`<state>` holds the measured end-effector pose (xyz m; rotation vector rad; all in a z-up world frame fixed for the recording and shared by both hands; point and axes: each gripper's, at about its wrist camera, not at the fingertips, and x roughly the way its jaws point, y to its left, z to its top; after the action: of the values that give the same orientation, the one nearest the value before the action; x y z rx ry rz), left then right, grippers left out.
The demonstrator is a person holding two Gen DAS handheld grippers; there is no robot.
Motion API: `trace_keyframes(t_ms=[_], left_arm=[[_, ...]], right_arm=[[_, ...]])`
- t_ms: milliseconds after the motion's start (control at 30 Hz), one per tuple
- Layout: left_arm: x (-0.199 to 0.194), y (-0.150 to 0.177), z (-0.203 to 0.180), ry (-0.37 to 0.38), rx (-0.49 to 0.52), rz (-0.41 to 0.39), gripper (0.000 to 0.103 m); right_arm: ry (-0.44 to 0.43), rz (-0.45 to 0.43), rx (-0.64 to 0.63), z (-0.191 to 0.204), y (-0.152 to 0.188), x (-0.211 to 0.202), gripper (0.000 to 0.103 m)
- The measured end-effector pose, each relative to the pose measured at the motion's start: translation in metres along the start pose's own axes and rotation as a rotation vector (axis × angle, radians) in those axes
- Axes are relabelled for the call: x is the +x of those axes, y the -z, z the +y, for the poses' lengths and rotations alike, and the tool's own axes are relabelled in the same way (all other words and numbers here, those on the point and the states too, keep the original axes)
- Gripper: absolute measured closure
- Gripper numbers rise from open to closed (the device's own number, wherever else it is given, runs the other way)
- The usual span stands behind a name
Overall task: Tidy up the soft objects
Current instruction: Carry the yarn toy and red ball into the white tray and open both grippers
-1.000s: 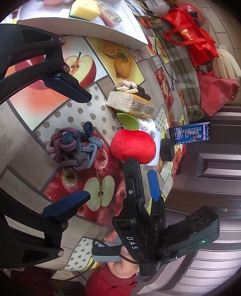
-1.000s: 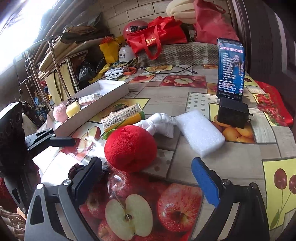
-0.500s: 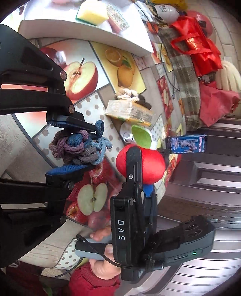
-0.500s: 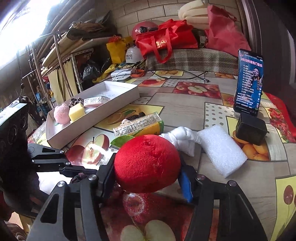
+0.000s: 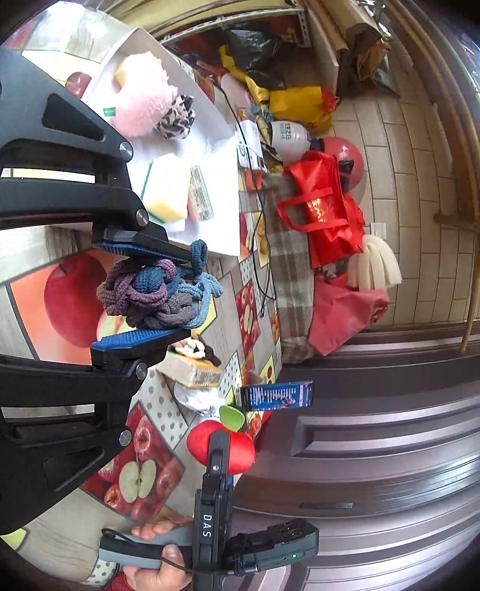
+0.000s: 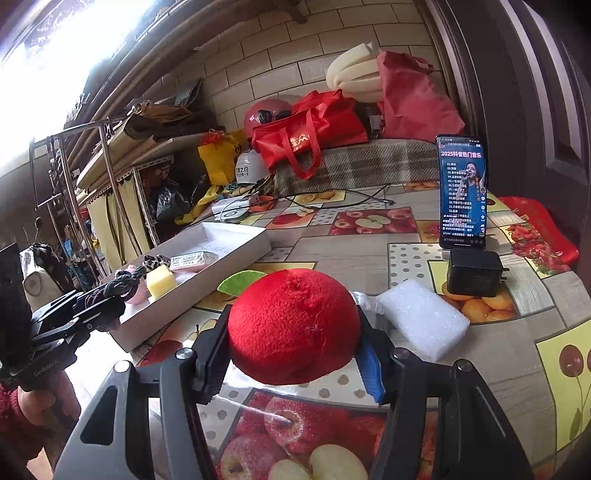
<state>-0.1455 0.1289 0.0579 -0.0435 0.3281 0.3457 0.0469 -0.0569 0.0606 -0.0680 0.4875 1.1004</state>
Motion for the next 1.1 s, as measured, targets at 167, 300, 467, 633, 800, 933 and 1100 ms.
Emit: trace_keyframes(t_ms=[167, 300, 467, 633, 800, 933, 1100], left_arm=[[-0.002, 0.005, 0.041, -0.086, -0.061, 0.002, 0.070], [-0.004, 0.009, 0.062, -0.109, -0.134, 0.005, 0.070], [-0.006, 0.010, 0.054, -0.114, -0.094, -0.009, 0.070], [-0.009, 0.009, 0.069, -0.189, -0.130, -0.036, 0.070], [-0.011, 0.011, 0.091, -0.255, -0.144, -0.044, 0.070], [-0.013, 0.014, 0.106, -0.289, -0.162, -0.047, 0.070], [-0.013, 0.015, 0.119, -0.316, -0.184, -0.053, 0.070]], right_arm=[[-0.044, 0.018, -0.015, 0.012, -0.003, 0.012, 0.044], [-0.208, 0.065, 0.170, 0.005, -0.016, 0.018, 0.044], [-0.288, 0.037, 0.211, 0.015, -0.040, 0.015, 0.044], [-0.269, 0.012, 0.153, 0.041, -0.044, 0.016, 0.044], [-0.145, 0.039, 0.143, 0.062, -0.010, 0.034, 0.044], [-0.032, 0.047, 0.073, 0.077, 0.011, 0.044, 0.044], [0.020, -0.039, -0.045, 0.098, 0.003, 0.044, 0.044]])
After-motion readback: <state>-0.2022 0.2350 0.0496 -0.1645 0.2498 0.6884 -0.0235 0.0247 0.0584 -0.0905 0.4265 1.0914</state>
